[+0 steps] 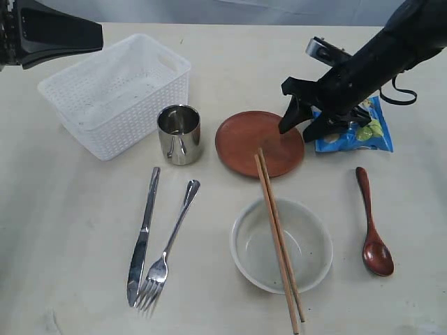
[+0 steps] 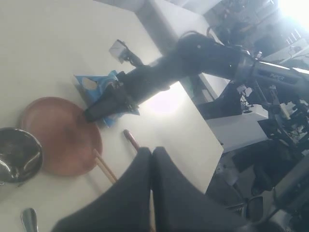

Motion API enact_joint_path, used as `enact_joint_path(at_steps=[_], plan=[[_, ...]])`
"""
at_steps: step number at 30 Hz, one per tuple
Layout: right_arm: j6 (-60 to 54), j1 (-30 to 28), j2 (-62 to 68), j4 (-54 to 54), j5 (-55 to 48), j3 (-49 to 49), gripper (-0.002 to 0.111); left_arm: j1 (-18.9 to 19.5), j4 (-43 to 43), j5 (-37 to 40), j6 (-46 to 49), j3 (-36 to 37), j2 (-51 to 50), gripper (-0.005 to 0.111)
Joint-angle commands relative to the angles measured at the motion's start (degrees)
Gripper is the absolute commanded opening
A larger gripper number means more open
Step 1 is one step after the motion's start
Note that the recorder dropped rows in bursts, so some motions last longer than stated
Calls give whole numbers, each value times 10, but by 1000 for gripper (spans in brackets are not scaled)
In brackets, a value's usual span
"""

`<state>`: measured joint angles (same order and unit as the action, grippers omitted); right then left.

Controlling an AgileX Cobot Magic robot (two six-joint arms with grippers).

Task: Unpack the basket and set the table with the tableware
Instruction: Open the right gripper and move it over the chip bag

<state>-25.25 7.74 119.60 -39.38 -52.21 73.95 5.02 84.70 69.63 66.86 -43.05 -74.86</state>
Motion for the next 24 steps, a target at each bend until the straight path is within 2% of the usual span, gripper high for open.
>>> enact_joint_path(at_steps=[1,10,12,16,20,24], plan=[[5,-2,-13,1,-15,-1,54,1,12,3,4,2,5,0],[9,-4,-78,28,-19,-1,53,1,12,3,4,2,5,0],[24,-25,-96,37,-21,-1,53,1,12,3,4,2,5,0],[63,-104,-126,85,-25,-1,53,1,12,3,4,2,5,0],[86,-139,-126,138,-27,-1,53,1,12,3,4,2,5,0],[86,-156,-125,140,-17,-1,53,1,12,3,4,2,5,0]])
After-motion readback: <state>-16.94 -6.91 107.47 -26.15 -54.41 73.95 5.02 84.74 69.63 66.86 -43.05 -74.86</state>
